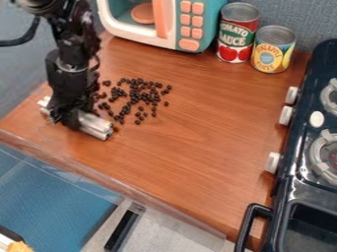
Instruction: Sweep into pile
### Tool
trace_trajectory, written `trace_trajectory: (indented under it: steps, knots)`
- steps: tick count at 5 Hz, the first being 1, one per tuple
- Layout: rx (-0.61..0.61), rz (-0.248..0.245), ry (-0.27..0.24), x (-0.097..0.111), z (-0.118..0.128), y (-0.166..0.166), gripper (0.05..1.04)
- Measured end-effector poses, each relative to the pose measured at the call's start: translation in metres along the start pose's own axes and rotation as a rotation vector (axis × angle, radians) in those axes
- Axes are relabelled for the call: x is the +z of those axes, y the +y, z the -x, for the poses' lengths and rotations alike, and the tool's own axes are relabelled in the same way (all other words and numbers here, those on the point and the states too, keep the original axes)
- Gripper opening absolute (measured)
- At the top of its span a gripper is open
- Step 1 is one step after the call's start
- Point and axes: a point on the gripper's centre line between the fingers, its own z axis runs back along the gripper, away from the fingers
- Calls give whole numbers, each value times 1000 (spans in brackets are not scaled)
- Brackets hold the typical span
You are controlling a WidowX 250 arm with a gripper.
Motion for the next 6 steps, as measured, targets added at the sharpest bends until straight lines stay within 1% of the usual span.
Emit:
trace_trajectory:
  steps: [1, 2, 3, 4, 5, 6]
  knots:
    - [-16, -7, -9, 1, -2, -7, 385]
    - [-87, 0, -38, 1, 0, -13, 385]
    - [-112, 5, -58, 3, 2, -15, 385]
    - [-113, 5, -59, 2, 3, -16, 385]
    - [-120, 5, -47, 1, 5, -16, 385]
    - [-114, 13, -13, 9, 14, -8, 385]
